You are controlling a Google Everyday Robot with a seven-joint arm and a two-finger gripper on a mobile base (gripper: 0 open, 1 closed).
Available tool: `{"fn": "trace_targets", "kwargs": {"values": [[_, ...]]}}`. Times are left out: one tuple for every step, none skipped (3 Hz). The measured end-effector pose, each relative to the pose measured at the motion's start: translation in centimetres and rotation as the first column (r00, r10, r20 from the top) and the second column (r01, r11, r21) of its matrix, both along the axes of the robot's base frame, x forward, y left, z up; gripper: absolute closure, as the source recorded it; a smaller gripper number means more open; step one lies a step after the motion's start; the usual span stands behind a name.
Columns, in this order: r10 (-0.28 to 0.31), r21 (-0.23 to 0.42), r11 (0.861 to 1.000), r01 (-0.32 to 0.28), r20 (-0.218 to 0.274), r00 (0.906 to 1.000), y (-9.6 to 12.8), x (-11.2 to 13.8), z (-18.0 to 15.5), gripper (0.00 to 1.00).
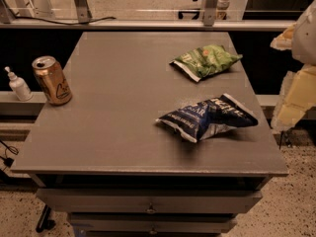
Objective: Move blue chip bag near orange can
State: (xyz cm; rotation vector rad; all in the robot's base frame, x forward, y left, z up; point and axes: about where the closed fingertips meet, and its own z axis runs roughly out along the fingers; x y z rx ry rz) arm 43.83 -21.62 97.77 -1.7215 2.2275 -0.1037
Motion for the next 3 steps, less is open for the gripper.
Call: {"fn": "trace_targets", "kwargs": {"values": [[0.0, 0.0, 1.0, 0.0, 0.0, 1.0, 0.0, 0.0, 0.0, 0.0], [0.003, 0.054, 0.999, -0.004, 0.02, 0.9998, 0.3, 1.0, -0.5, 0.0], [0.018, 0.14, 0.99, -0.022, 0.027, 0.9995, 1.6, 2.1, -2.6, 0.0]]}}
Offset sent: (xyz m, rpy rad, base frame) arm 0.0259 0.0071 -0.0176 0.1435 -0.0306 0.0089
